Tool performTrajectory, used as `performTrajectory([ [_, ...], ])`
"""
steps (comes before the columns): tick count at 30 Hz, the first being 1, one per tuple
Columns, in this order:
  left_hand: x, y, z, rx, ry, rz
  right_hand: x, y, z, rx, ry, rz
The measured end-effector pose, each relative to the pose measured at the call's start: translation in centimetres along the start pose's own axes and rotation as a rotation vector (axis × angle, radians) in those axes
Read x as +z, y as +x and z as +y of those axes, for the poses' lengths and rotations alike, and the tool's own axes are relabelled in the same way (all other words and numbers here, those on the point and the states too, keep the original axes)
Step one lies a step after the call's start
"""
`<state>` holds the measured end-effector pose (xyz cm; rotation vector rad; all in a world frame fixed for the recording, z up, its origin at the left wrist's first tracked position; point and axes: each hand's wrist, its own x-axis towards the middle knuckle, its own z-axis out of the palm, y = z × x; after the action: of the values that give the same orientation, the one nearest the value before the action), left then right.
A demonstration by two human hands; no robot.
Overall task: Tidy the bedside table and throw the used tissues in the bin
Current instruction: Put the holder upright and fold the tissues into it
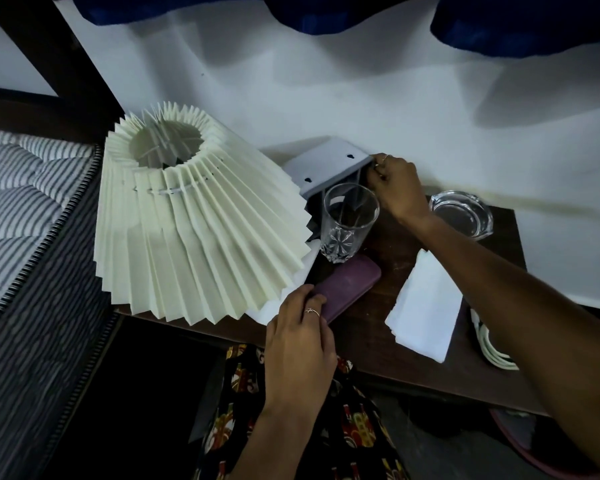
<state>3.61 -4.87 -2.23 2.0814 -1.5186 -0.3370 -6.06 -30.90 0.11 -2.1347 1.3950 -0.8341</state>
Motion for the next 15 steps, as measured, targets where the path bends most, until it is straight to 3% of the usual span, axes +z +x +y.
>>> performTrajectory([
  [15,-0.4,-0.9,0.3,0.084,-0.004,0.029,-4.8,-2.5,1.3,0.123,-0.321,0.186],
])
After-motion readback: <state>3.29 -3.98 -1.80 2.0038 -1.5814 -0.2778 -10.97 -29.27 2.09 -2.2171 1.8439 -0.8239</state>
